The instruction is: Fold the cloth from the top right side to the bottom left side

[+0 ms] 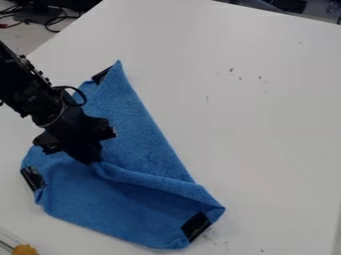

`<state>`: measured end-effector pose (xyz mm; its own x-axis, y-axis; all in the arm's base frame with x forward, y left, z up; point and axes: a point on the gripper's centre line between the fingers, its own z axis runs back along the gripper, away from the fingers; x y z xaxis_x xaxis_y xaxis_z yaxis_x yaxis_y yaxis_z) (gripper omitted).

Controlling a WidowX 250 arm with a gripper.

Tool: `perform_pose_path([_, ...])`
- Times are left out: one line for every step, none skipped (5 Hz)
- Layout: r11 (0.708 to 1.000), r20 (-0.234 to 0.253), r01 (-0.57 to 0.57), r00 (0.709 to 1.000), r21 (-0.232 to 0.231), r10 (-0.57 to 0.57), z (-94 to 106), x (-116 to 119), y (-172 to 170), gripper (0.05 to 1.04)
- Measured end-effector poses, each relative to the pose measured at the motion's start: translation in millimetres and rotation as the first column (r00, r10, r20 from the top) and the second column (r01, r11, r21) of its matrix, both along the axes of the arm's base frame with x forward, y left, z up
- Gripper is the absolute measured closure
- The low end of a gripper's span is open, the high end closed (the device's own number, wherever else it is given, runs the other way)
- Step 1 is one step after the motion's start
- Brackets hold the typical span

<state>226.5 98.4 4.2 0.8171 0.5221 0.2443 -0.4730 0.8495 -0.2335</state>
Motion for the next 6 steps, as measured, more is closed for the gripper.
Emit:
perform_pose_path([1.000,-0.017,0.012,1.000,0.011,-0.012,-0.3,1.5,0.3,0.785])
perform_pose_path([0.999,-0.063,0.041,0.997,0.027,-0.039,4.9,4.1,-6.6,0.515])
perform_pose_path([0.993,-0.097,0.069,0.993,0.096,-0.060,29.4,18.8,-16.1,0.218])
perform_pose_path([0.979,-0.180,0.108,0.981,0.175,-0.076,54.8,34.7,-28.5,0.066])
perform_pose_path([0.957,-0.212,0.147,0.973,0.250,-0.095,79.9,53.7,-42.5,0.074])
perform_pose_path([0.946,-0.269,0.189,0.956,0.262,-0.116,81.4,67.4,-57.1,0.077])
